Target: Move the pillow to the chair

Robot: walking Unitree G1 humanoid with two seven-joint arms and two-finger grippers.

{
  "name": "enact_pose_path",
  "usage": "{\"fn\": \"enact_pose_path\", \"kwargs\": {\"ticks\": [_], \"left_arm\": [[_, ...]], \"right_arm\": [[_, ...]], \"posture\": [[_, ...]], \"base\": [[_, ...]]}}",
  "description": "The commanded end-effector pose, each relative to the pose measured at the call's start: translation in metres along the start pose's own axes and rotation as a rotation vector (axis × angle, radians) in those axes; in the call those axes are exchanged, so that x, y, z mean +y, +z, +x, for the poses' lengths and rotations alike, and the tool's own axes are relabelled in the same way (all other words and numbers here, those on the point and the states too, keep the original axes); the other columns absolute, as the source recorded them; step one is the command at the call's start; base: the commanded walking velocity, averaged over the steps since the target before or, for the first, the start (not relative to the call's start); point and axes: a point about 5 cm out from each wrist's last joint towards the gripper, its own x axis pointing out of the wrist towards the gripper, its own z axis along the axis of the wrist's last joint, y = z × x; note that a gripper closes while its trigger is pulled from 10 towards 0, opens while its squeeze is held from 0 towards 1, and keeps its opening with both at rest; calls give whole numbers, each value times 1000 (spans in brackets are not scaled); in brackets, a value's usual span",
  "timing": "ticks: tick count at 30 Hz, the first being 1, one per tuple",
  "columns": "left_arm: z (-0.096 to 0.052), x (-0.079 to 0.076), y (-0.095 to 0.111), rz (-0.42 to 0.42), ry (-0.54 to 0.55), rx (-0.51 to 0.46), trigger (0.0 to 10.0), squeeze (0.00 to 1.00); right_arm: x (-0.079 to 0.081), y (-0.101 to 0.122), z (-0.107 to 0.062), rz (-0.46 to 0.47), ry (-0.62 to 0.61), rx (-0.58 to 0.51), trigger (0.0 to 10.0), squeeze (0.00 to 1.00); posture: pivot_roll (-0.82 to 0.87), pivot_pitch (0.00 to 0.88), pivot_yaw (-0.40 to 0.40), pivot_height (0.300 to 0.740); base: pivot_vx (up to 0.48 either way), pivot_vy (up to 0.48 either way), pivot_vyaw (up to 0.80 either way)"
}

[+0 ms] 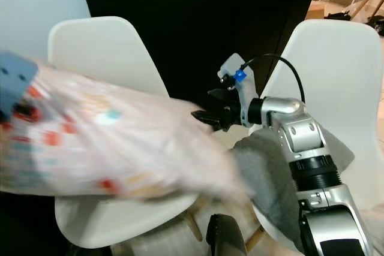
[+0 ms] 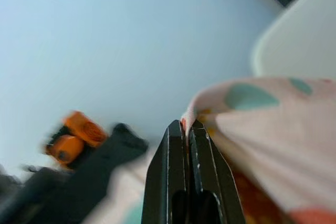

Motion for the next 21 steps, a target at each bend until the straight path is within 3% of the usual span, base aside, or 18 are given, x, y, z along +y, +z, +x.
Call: {"fn": "enact_pose_path", "kwargs": {"ticks": [1, 4, 6, 8, 9, 10, 12, 13, 17, 18, 21], "left_arm": [[-2, -2, -1, 46, -1, 0, 0, 0], [-9, -15, -8, 82, -39, 25, 0, 0], [-35, -50, -31, 119, -186, 129, 0, 0], [-56, -72, -46, 104, -276, 211, 0, 0], [-56, -72, -46, 104, -276, 211, 0, 0], [-68, -87, -54, 54, -323, 270, 0, 0], [-73, -93, -57, 32, -342, 294, 0, 0], [-78, -100, -62, 21, -363, 318, 1255, 0], [-82, -104, -65, 16, -375, 333, 1255, 0], [-86, -112, -72, -10, -391, 366, 10000, 0], [-91, -124, -84, -61, -398, 426, 10000, 0]], "right_arm": [[-1, 3, 1, -2, -4, -19, 10000, 0], [0, 1, 2, -3, 2, -18, 10000, 0], [2, -2, 1, -4, 6, -4, 10000, 0], [2, -5, 0, -5, 5, 4, 10000, 0], [2, -5, 0, -5, 5, 4, 10000, 0], [2, -6, 1, -7, 1, 9, 10000, 0], [2, -6, 1, -8, 0, 12, 10000, 0], [2, -7, 2, -9, 0, 13, 10000, 0], [2, -7, 2, -10, 1, 14, 10000, 0], [3, -8, 4, -13, 7, 20, 10000, 0], [5, -10, 5, -17, 24, 30, 10000, 0]], "posture": [[6, 0, -67, 474], [6, 0, -64, 474], [-2, 0, -57, 474], [2, 0, -59, 474], [2, 0, -59, 474], [-1, 0, -59, 474], [-1, 0, -59, 474], [-2, 0, -60, 474], [-2, 0, -60, 474], [-1, 0, -63, 474], [-6, 0, -67, 474]], "base": [[0, 0, 0], [0, 0, 0], [0, 0, 0], [0, 0, 0], [0, 0, 0], [0, 0, 0], [0, 0, 0], [0, 0, 0], [0, 0, 0], [0, 0, 0], [0, 0, 0]]}}
